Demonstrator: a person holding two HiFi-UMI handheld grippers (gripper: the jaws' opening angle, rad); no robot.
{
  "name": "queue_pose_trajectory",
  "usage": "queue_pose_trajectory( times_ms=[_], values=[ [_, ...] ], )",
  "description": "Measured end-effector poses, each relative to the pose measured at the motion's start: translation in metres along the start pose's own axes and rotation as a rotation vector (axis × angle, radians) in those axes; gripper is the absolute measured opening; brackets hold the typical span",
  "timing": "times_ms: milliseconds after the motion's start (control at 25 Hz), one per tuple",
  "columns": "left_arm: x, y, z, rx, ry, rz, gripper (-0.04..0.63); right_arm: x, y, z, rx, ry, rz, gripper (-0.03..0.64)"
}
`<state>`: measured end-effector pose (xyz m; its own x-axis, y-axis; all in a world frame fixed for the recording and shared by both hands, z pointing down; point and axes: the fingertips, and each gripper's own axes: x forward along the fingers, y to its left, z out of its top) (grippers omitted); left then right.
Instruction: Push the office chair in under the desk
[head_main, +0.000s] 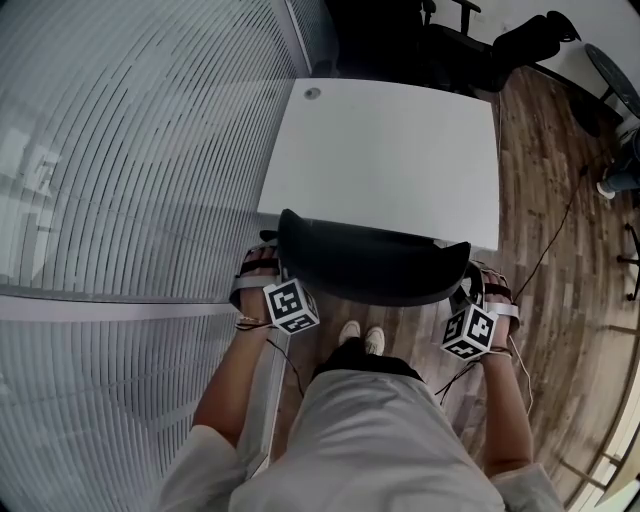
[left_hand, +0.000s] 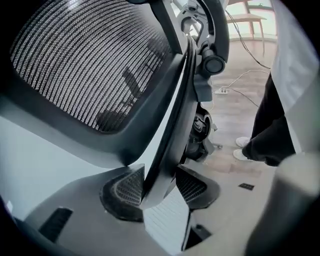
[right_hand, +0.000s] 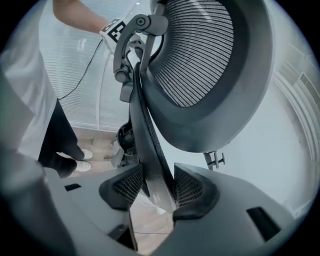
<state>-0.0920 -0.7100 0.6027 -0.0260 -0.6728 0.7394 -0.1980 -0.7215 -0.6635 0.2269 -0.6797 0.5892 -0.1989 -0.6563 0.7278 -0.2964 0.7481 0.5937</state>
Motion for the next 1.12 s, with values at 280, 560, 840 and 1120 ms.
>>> queue_pose_trajectory(
  times_ms=[280,560,840,1120],
  values=[
    [0.022,0.008,0.0,0.007,-0.034,-0.001,0.199,0.018,-0.01,0.003,0.021,0.034,-0.004,0.206],
    [0.031,0.019,0.003,0.027,-0.039,0.002,0.199,0.025,-0.018,0.004,0.031,0.041,0.005,0.206],
    [0.027,0.025,0.003,0.037,-0.046,0.0,0.201,0.024,-0.021,0.006,0.038,0.039,0.002,0.208],
    [0.013,0.025,0.005,-0.018,-0.098,0.004,0.201,0.011,-0.021,0.011,0.11,0.014,-0.024,0.221]
  ],
)
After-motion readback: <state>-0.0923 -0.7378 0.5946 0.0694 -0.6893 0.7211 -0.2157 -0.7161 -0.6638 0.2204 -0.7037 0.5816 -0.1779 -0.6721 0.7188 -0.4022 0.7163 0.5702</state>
